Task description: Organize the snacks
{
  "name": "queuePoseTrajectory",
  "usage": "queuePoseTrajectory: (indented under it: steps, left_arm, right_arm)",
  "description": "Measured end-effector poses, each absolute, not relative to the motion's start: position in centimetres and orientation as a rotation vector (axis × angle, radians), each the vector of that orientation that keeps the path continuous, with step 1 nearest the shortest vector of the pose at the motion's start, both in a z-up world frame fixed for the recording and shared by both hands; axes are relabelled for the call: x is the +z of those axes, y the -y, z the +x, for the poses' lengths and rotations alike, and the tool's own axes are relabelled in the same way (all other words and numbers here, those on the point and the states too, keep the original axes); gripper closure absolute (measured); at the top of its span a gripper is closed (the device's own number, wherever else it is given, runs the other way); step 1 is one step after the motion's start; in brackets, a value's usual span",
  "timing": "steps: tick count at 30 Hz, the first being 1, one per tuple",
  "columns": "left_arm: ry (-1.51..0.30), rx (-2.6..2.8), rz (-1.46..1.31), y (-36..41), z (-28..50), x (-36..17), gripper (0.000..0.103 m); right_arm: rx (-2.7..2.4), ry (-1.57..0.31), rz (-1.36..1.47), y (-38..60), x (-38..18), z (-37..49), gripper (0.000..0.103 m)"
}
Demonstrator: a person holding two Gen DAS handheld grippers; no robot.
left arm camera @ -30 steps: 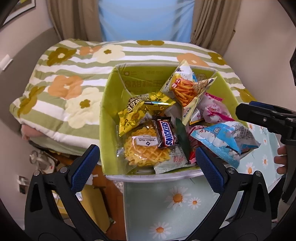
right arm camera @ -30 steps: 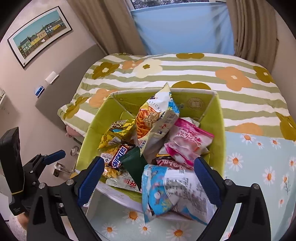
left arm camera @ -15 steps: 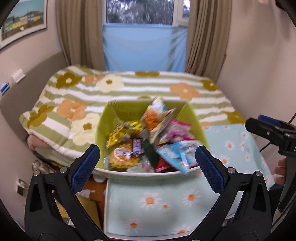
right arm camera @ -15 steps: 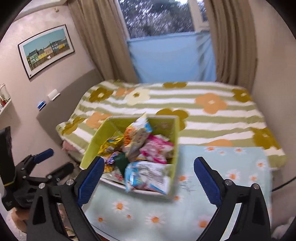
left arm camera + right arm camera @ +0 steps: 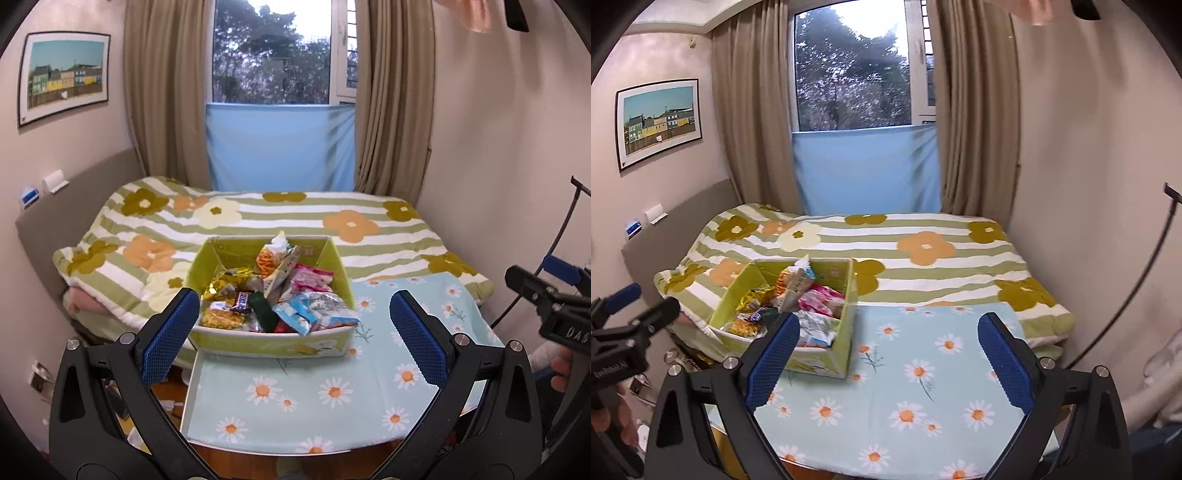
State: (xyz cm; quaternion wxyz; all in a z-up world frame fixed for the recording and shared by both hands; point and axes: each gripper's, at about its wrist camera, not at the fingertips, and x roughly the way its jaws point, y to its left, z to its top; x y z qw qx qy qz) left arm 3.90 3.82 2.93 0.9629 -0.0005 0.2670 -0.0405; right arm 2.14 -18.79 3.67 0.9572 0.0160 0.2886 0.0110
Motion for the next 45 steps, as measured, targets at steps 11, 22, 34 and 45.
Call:
queuePoseTrajectory:
  steps: [11, 22, 34, 45]
  left_arm:
    - [-0.511, -0.099, 0.013, -2.2, 1.3, 3.5, 0.0]
    - [-0.492, -0.096, 0.016, -1.3, 0.6, 3.7, 0.0]
    - [-0.488, -0.093, 0.019, -1.0, 0.4, 3.6, 0.0]
    - [-0.482, -0.089, 0.019, -1.2, 0.3, 3.7, 0.0]
  right_arm:
    - [-0.012, -0.527, 0.011, 20.1, 4.2, -0.9, 0.001]
    - [-0.028, -0.533, 0.035, 20.9, 4.4, -1.4, 0.001]
    - [-0.042, -0.528, 0.04, 21.3, 4.5, -1.8, 0.001]
    - [-0.044, -0.529, 0.042, 21.3, 4.5, -1.8, 0.001]
